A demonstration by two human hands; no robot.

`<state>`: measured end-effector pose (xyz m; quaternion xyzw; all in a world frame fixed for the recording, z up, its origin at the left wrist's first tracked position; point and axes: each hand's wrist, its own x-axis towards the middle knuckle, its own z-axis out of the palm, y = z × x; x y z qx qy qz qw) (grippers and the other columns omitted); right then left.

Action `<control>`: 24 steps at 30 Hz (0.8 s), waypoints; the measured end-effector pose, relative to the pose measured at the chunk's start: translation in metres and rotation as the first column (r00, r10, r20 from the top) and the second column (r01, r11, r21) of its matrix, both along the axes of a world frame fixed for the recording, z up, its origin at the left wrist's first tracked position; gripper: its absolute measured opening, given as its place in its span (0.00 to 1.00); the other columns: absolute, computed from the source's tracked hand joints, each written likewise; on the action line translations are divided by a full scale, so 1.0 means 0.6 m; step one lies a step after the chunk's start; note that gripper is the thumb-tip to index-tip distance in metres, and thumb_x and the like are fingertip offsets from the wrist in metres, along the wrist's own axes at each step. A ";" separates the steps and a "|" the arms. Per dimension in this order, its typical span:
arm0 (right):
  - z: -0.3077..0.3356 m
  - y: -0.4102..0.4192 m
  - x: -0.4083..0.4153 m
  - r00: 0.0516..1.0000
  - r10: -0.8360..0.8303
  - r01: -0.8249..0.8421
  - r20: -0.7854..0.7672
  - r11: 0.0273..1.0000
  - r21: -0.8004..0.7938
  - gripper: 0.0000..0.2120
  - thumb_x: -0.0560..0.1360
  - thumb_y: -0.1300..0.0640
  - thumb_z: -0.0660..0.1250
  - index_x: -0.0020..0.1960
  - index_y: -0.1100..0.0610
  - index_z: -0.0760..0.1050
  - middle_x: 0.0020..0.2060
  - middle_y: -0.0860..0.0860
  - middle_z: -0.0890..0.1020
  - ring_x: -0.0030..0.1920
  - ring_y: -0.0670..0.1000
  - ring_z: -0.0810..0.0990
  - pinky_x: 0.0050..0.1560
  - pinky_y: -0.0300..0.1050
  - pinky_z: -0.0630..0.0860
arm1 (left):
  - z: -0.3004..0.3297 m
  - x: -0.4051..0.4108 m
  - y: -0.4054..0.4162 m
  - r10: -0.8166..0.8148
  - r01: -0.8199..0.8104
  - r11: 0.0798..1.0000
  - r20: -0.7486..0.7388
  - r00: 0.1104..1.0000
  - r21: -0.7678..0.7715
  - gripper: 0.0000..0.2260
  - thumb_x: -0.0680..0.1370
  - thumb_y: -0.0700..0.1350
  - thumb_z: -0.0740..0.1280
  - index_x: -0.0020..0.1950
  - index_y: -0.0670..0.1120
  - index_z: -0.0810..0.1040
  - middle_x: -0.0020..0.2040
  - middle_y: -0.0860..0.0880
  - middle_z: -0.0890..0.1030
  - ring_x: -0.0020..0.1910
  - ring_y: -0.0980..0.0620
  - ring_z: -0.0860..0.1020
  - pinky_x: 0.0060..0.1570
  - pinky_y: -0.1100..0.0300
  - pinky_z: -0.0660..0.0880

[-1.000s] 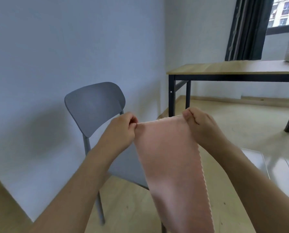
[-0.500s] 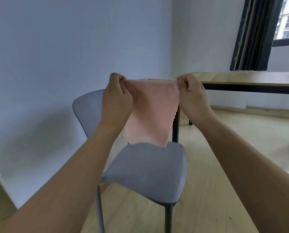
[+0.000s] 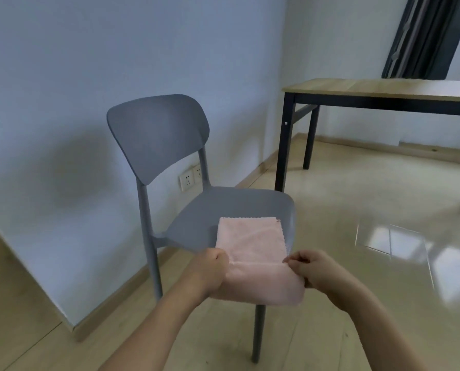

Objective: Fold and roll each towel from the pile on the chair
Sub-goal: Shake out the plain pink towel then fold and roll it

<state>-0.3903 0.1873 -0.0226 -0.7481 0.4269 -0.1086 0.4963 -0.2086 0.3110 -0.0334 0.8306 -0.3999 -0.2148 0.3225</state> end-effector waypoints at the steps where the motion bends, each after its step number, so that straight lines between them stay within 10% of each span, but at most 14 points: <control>1: 0.000 -0.003 -0.002 1.000 0.019 -0.019 0.010 0.999 0.028 0.09 0.79 0.62 0.61 0.45 0.55 0.79 0.44 0.53 0.82 0.42 0.50 0.78 0.43 0.42 0.77 | 0.001 0.002 -0.001 -0.034 0.031 0.998 0.057 0.998 0.052 0.15 0.80 0.39 0.54 0.33 0.44 0.62 0.39 0.39 0.73 0.39 0.45 0.67 0.35 0.53 0.59; 5: 0.014 -0.029 0.012 0.990 -0.020 0.031 0.136 0.996 -0.079 0.09 0.79 0.62 0.62 0.45 0.53 0.79 0.43 0.51 0.82 0.44 0.51 0.78 0.45 0.42 0.76 | 0.004 0.010 -0.003 -0.149 0.149 0.989 0.110 0.983 0.000 0.12 0.76 0.45 0.52 0.34 0.44 0.61 0.37 0.43 0.72 0.39 0.42 0.68 0.37 0.52 0.59; 15: 0.005 -0.134 0.123 0.958 -0.105 0.187 0.267 0.934 -0.304 0.07 0.78 0.61 0.62 0.49 0.54 0.79 0.41 0.44 0.79 0.45 0.46 0.76 0.43 0.36 0.71 | -0.001 0.105 -0.140 0.146 -0.127 0.977 0.101 0.984 -0.170 0.08 0.78 0.44 0.55 0.39 0.47 0.66 0.36 0.50 0.72 0.36 0.51 0.68 0.33 0.57 0.63; 24: -0.081 -0.228 0.214 0.991 -0.124 0.134 0.050 0.921 -0.365 0.08 0.78 0.60 0.61 0.51 0.57 0.79 0.44 0.47 0.79 0.50 0.50 0.78 0.46 0.38 0.69 | -0.107 0.167 -0.228 0.121 -0.112 0.992 0.231 0.965 -0.053 0.07 0.80 0.44 0.53 0.51 0.50 0.70 0.52 0.52 0.75 0.51 0.50 0.69 0.51 0.54 0.67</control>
